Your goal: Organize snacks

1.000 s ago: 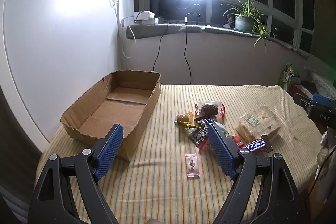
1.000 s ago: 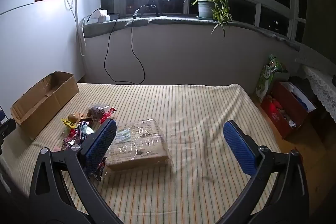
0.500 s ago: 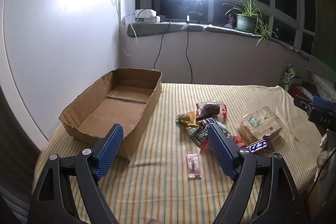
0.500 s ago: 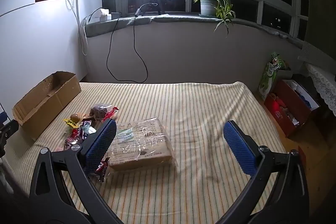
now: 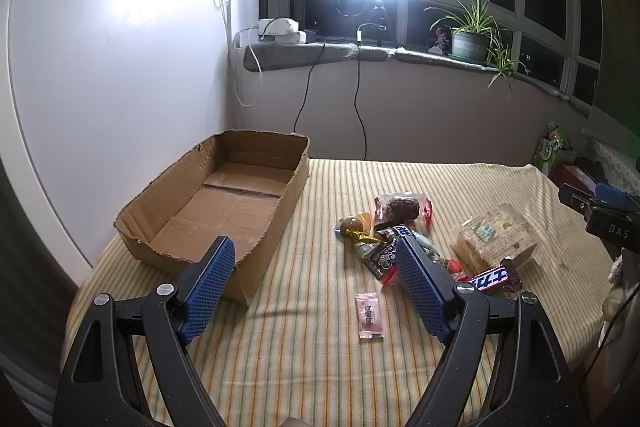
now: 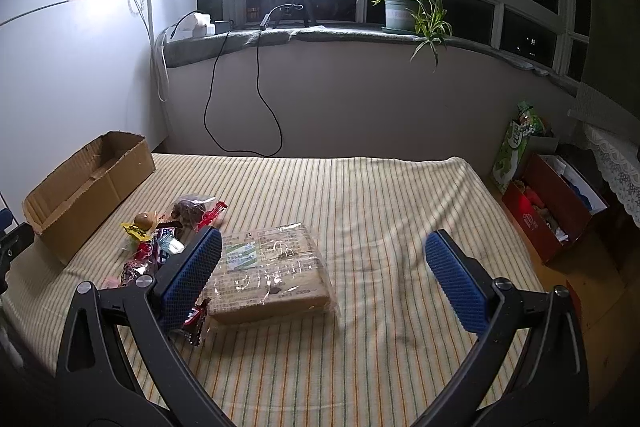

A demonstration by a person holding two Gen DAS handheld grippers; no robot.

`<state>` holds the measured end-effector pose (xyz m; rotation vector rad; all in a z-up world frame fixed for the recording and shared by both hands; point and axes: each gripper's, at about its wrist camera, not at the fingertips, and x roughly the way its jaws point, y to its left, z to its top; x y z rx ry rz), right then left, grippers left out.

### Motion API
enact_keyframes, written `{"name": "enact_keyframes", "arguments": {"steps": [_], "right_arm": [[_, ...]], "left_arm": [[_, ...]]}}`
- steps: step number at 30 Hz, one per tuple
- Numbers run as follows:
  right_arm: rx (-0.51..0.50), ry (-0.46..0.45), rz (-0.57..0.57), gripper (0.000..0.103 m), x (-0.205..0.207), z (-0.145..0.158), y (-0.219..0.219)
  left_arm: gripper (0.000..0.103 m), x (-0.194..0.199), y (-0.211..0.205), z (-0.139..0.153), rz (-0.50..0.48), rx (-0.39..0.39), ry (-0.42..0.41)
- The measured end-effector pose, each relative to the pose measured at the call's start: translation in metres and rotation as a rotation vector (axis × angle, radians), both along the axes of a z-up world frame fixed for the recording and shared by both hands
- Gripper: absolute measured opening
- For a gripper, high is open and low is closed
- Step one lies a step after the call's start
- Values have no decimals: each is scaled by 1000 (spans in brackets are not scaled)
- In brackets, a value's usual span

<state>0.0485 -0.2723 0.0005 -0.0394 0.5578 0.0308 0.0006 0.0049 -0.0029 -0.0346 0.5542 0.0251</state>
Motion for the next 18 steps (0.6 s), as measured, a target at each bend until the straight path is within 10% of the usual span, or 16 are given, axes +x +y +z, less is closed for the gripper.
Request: {"name": "enact_keyframes", "arguments": {"steps": [18], "right_arm": [[1, 3, 3, 103, -1, 0, 2]], "left_arm": [[83, -1, 0, 0, -1, -2, 3]]}}
